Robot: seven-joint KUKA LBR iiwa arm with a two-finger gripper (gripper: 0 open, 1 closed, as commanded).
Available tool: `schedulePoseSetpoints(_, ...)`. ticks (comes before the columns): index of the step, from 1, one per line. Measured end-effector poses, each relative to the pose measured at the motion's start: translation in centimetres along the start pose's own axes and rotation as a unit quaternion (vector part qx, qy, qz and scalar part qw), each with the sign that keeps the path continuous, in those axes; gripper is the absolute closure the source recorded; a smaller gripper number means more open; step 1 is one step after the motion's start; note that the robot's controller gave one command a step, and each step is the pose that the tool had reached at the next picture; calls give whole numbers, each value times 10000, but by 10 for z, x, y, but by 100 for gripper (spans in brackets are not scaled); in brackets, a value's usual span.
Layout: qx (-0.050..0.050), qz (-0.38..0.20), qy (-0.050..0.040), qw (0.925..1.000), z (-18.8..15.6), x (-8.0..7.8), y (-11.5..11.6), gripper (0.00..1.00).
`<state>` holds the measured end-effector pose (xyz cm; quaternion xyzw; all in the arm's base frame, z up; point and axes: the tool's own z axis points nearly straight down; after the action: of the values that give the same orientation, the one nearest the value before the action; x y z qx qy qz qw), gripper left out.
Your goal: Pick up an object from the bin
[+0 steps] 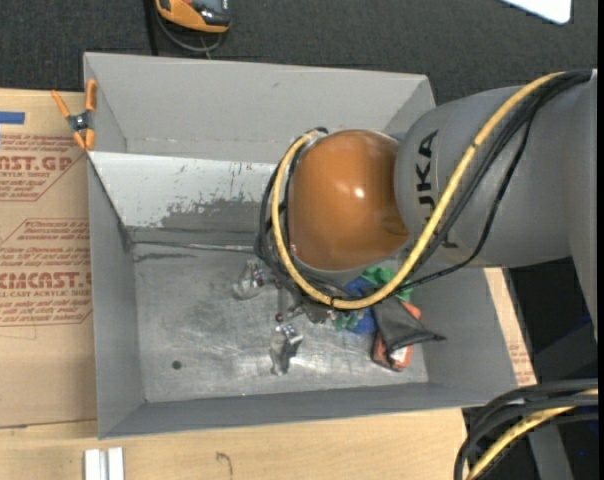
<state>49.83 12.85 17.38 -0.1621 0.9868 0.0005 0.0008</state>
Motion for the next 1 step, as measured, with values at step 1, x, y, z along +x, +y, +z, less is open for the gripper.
schedulePoseSetpoints(1,1,-873,11,9962,15,2,-19,0)
